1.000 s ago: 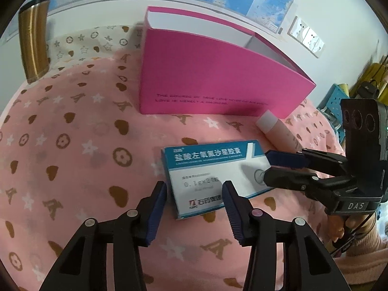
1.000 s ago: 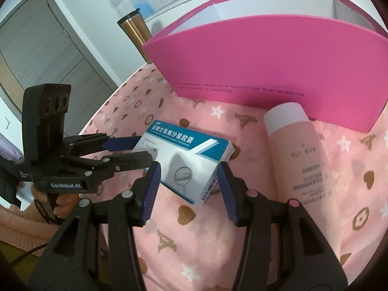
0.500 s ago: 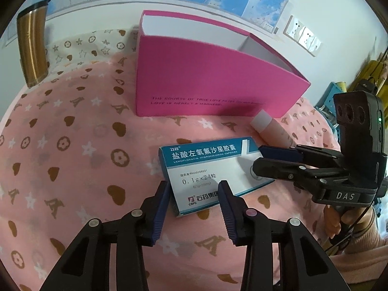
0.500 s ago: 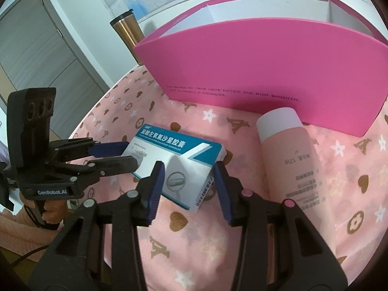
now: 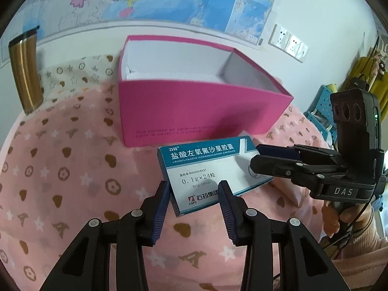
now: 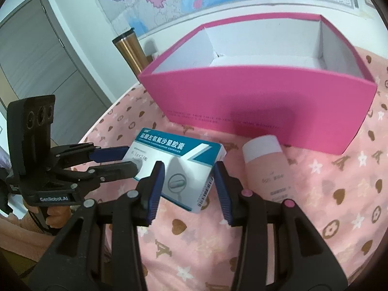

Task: Organize rigid objects
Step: 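Lift the medicine box with the right gripper toward the magenta box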

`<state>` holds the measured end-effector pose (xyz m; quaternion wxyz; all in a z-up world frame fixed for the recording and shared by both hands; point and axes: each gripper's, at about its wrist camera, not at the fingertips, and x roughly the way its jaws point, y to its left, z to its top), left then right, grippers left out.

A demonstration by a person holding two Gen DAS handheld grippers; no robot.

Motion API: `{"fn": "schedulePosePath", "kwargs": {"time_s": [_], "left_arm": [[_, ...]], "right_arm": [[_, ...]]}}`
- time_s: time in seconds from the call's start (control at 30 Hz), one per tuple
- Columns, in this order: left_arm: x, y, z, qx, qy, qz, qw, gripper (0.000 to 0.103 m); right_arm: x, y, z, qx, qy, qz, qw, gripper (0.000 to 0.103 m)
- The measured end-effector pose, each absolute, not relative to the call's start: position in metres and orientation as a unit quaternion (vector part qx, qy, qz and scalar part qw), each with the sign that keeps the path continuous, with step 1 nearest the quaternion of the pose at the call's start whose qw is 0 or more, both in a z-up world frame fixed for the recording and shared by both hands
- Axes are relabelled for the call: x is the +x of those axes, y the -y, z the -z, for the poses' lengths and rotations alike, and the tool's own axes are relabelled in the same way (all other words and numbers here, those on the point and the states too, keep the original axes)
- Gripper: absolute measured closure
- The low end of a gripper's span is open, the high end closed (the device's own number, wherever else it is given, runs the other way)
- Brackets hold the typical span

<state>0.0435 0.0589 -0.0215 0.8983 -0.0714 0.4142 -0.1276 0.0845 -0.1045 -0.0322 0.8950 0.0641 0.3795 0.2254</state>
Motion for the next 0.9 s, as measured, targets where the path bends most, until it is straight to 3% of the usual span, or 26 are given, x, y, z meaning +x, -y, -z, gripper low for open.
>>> {"fn": "schedulePosePath", "kwargs": {"time_s": [0.9], "left_arm": [[0.047,-0.047,-0.008,-0.056,-0.371,0.136,0.917,0.062]], "right_arm": [[0.078,0.117,0.007,0.065,-0.343,-0.214,0.912,0.058]]}}
